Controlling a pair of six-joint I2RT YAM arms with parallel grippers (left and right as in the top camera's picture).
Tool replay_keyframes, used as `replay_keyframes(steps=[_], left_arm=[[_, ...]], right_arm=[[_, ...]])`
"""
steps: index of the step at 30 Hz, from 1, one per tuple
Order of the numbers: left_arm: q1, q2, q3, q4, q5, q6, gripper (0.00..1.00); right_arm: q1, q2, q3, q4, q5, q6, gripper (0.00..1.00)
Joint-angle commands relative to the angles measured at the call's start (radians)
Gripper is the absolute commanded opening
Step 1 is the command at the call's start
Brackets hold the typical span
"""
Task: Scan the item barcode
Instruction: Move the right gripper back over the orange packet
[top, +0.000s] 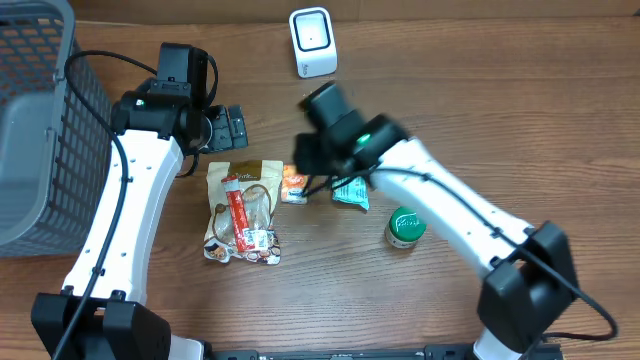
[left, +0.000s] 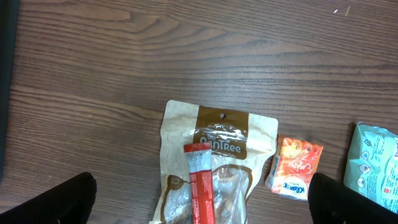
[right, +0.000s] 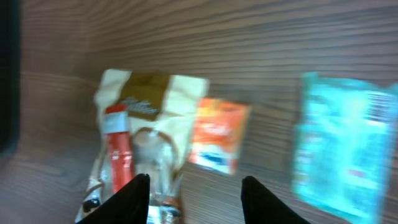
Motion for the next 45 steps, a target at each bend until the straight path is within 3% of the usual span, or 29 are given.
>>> replay_keyframes(steps=[1,10,28,45], left_arm=[[0.002,0.005,0.018,0.001,-0.006,-0.014,1.0],[0.002,0.005,0.018,0.001,-0.006,-0.014,1.0],[0.002,0.005,0.018,0.001,-0.006,-0.014,1.0],[0.002,0.005,0.018,0.001,-0.006,-0.014,1.0]], right_arm=[[0.077,0.056,-0.018,0.046,0.117,0.0,0.47],[0.134,0.192,-0.018,0.108,0.168,0.004,0.36],[0.068,0.242,-0.018,-0.028,0.217,-0.008,0.36],[0.066,0.244,-0.019,0.017,0.124,0.001,0.36]])
